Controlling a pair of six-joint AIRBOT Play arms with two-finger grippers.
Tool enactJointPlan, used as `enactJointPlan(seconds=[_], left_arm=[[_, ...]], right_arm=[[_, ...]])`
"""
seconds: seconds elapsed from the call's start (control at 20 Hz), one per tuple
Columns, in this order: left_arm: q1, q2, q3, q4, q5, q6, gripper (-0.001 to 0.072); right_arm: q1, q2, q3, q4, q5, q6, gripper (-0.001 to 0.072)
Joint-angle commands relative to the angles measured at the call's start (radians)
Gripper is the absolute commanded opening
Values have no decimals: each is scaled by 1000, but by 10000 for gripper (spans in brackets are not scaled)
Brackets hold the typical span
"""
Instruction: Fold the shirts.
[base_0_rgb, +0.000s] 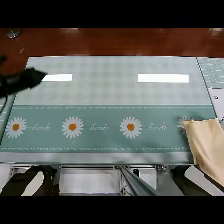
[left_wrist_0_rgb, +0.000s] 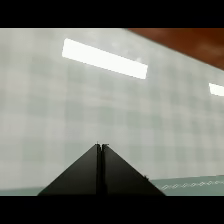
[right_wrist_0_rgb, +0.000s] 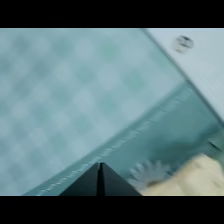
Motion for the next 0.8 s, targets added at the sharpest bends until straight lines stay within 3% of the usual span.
enactJointPlan(seconds=[0.0,0.15,0.3,0.45,0.55,0.75], left_arm=[[-145,-169,331,108,-129,-40,27],[-271,-233,317,330,-154,-146,28],[-266,-298,178,535,-166,-220,28],[-229,-356,167,554,-221,-243,29],[-213,-360,169,557,-198,-204,29],[-206,-362,172,557,-202,-207,29]], right_arm=[[412,-119,55,32,-214,-95,21],[698,-194,-98,-207,-296,-96,21],[812,-268,-331,-360,-386,-75,21],[809,-324,-410,-382,-426,-5,22],[809,-337,-413,-383,-443,0,22],[809,-331,-413,-382,-426,-4,22]])
